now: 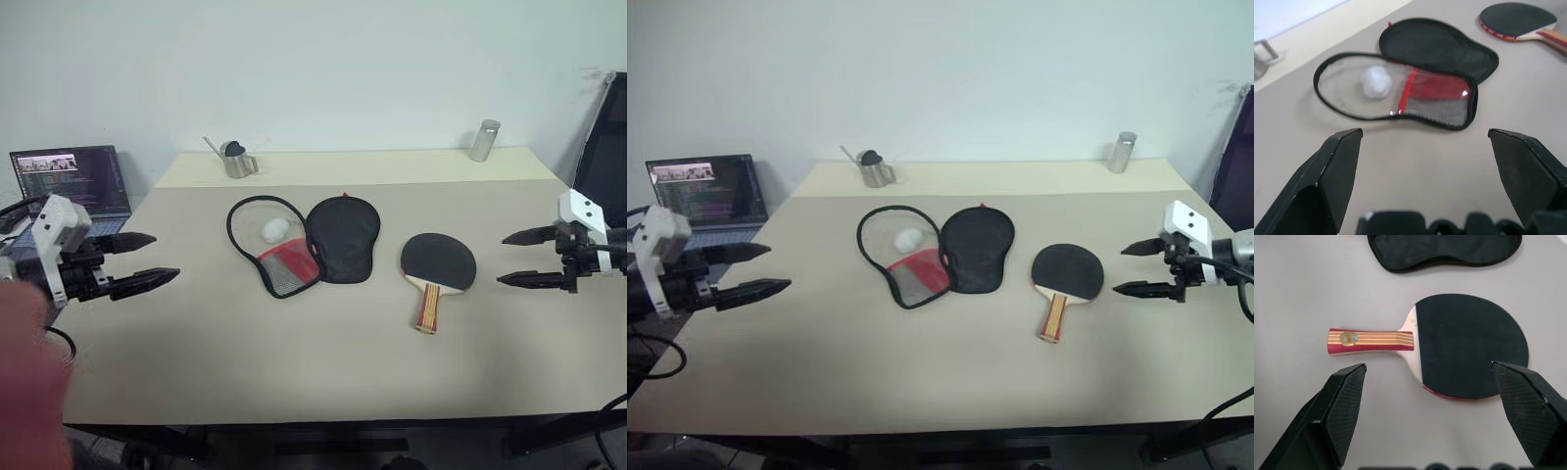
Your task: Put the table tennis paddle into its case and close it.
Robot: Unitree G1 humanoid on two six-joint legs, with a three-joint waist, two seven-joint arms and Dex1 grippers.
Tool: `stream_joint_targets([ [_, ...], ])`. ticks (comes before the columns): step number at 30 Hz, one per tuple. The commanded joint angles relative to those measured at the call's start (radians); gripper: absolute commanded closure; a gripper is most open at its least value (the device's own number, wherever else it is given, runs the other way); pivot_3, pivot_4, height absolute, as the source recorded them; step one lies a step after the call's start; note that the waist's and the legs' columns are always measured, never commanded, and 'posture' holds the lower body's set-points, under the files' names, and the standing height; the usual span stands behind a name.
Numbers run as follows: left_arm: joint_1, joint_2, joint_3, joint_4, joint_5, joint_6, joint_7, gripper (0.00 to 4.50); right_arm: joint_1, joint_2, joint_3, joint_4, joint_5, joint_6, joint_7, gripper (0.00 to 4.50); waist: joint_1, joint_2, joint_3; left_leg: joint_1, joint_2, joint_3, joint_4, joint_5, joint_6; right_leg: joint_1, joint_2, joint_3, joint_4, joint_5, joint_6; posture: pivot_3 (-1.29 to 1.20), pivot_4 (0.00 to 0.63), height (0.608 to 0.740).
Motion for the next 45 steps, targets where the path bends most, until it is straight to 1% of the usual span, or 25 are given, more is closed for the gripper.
stream_joint_targets([
  [1,0.025,0.033,0.07,-0.058,-0.023,0.017,0.006,0.0,-0.05,-0.003,-0.007,0.013,-0.005,-0.024,0.007,0.03,-0.001,0.0,0.0,0.0,0.0,0.0,0.0,0.0,0.0,0.0,0.0,0.0,0.0,0.0,0.0,0.0,0.15,0.74],
  [5,0.076,0.017,0.101,-0.1,-0.045,0.043,0.001,0.0,-0.086,0.024,0.022,0.065,-0.027,-0.053,0.01,0.03,-0.002,0.0,0.0,0.0,0.0,0.0,0.0,0.0,0.0,0.0,0.0,0.0,0.0,0.0,0.0,0.0,0.15,0.74],
  [7,0.043,-0.001,0.067,-0.081,-0.034,0.037,0.035,0.0,-0.107,0.03,0.029,0.089,-0.036,-0.063,0.013,0.03,0.0,0.0,0.0,0.0,0.0,0.0,0.0,0.0,0.0,0.0,0.0,0.0,0.0,0.0,0.0,0.0,0.15,0.74],
  [8,0.001,-0.02,0.034,-0.053,-0.015,0.028,0.07,0.0,-0.112,0.032,0.029,0.092,-0.038,-0.066,0.014,0.03,0.0,0.0,0.0,0.0,0.0,0.0,0.0,0.0,0.0,0.0,0.0,0.0,0.0,0.0,0.0,0.0,0.15,0.74],
  [11,-0.194,-0.147,-0.095,0.077,0.091,0.032,0.283,0.0,-0.085,0.027,0.014,0.052,-0.029,-0.058,0.011,0.03,0.017,0.0,0.0,0.001,0.0,-0.001,0.0,0.0,0.0,0.003,0.0,-0.002,0.001,0.0,0.0,0.0,0.15,0.74],
  [14,-0.325,-0.294,-0.166,0.153,0.129,0.141,0.451,0.0,-0.04,0.018,-0.018,-0.011,-0.005,-0.029,-0.006,0.03,0.031,0.0,0.0,0.003,-0.001,-0.001,0.001,0.0,0.0,0.004,0.0,-0.002,0.002,0.0,0.0,0.0,0.15,0.74],
  [18,-0.407,-0.426,-0.206,0.228,0.154,0.268,0.609,0.0,0.026,0.007,-0.055,-0.101,0.019,0.015,-0.038,0.03,0.029,-0.003,0.001,-0.002,-0.002,-0.001,0.003,0.0,0.0,0.0,0.0,0.0,0.001,0.0,0.001,0.0,0.15,0.74],
  [21,-0.439,-0.485,-0.216,0.266,0.16,0.312,0.669,0.0,0.069,-0.011,-0.081,-0.155,0.038,0.044,-0.055,0.03,0.021,-0.005,0.002,-0.012,-0.002,0.002,0.004,0.0,-0.001,-0.013,0.0,0.001,0.004,0.0,0.001,0.0,0.15,0.74],
  [24,-0.472,-0.552,-0.219,0.343,0.171,0.332,0.742,0.0,0.11,-0.031,-0.111,-0.202,0.052,0.071,-0.076,0.03,0.022,-0.005,0.002,-0.013,-0.002,0.004,0.004,0.001,-0.001,-0.017,-0.001,0.001,0.006,0.0,0.001,0.0,0.15,0.74],
  [28,-0.494,-0.618,-0.243,0.396,0.184,0.327,0.764,0.0,0.146,-0.051,-0.14,-0.246,0.072,0.099,-0.093,0.03,0.023,-0.005,0.002,-0.012,-0.002,0.005,0.005,0.001,-0.001,-0.015,-0.001,0.001,0.007,0.001,0.001,0.0,0.15,0.74],
  [30,-0.511,-0.674,-0.247,0.431,0.181,0.316,0.778,0.0,0.157,-0.056,-0.151,-0.265,0.077,0.111,-0.104,0.03,0.029,-0.006,0.001,-0.011,-0.002,0.005,0.005,0.001,-0.001,-0.015,-0.001,0.001,0.007,0.001,0.001,0.0,0.15,0.74],
  [33,-0.531,-0.725,-0.259,0.467,0.198,0.284,0.784,0.0,0.164,-0.06,-0.157,-0.275,0.082,0.118,-0.115,0.03,0.042,-0.005,0.001,-0.01,-0.002,0.004,0.005,0.001,-0.001,-0.012,-0.002,0.001,0.007,0.001,0.002,0.0,0.15,0.74],
  [37,-0.562,-0.769,-0.257,0.506,0.209,0.249,0.788,0.0,0.171,-0.063,-0.16,-0.289,0.09,0.126,-0.128,0.03,0.057,-0.005,0.001,-0.01,-0.003,0.003,0.006,0.001,-0.001,-0.011,-0.002,0.0,0.007,0.001,0.002,0.0,0.15,0.74],
  [44,-0.607,-0.813,-0.211,0.574,0.196,0.217,0.82,0.0,0.176,-0.066,-0.165,-0.299,0.097,0.132,-0.141,0.03,0.059,-0.006,0.001,-0.009,-0.004,0.001,0.007,0.001,-0.001,-0.007,-0.002,-0.001,0.005,0.001,0.003,0.0,0.15,0.74],
  [45,-0.611,-0.817,-0.207,0.581,0.195,0.213,0.821,0.17,0.177,-0.066,-0.165,-0.301,0.098,0.133,-0.142,0.01,0.059,-0.006,0.001,-0.009,-0.004,0.001,0.007,0.001,-0.001,-0.007,-0.002,-0.001,0.005,0.001,0.003,0.0,0.15,0.74],
])
